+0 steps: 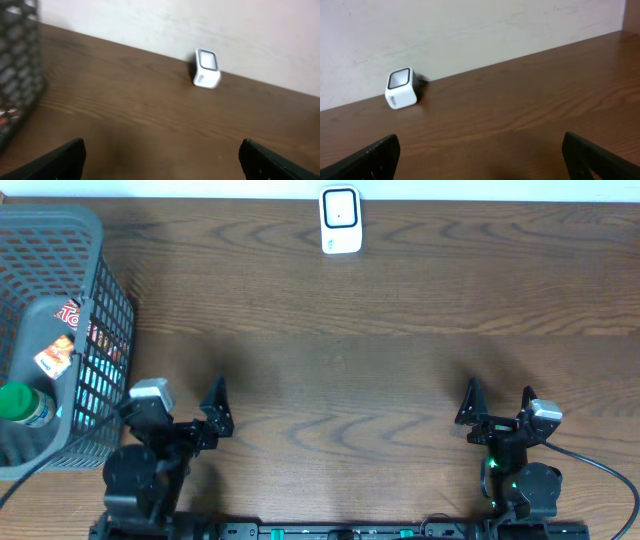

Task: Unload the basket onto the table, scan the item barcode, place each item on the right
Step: 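Move the left gripper over the basket and reach down inside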

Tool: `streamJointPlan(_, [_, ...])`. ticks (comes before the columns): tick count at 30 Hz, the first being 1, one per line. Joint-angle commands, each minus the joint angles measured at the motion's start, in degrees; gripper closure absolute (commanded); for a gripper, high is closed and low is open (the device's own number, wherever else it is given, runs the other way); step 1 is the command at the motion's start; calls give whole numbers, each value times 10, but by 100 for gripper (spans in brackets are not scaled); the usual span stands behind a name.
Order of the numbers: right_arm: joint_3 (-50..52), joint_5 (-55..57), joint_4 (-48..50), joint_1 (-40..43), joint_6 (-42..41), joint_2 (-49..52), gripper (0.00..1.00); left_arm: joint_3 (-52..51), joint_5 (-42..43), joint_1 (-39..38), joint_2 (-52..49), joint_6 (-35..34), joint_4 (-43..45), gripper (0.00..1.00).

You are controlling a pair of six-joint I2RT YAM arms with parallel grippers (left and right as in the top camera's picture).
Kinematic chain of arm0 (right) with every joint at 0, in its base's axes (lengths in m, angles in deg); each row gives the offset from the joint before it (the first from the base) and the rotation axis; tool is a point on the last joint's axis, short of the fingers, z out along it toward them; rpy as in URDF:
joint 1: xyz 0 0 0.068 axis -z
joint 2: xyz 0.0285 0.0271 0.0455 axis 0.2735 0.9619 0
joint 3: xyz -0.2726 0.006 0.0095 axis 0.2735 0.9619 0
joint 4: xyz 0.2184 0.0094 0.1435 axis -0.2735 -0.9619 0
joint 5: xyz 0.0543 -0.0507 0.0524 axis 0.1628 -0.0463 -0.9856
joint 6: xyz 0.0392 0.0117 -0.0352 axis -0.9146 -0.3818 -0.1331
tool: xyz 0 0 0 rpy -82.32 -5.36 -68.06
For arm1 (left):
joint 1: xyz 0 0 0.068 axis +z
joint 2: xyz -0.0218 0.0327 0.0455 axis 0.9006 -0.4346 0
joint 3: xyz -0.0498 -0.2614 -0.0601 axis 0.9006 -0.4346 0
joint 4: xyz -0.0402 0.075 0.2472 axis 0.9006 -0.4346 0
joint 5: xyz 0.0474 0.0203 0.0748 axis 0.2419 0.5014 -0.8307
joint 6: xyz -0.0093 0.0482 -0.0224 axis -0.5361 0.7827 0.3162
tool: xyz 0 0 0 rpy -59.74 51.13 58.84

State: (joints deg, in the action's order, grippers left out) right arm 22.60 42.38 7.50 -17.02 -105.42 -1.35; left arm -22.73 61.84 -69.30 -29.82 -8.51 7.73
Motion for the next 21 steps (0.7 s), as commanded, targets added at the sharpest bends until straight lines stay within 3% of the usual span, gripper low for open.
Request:
streamJointPlan(1, [0,-3,-2,-3,5,-3,1,6,63,-2,-33,-7,-8,2])
streamJointPlan(9, [0,-3,-2,-3,5,-3,1,16,130,-2,-55,-26,-12,2])
streamJointPlan(13, [0,-3,-2,-3,5,-3,1,93,131,-2,-87,-24,-61,2])
streamJointPlan(18, [0,-3,-2,-3,5,-3,1,359,12,-2,-242,-21,-234,2])
streamJointPlan(21, [0,-3,-2,-3,5,-3,1,540,-33,-2,-353,26,-332,2])
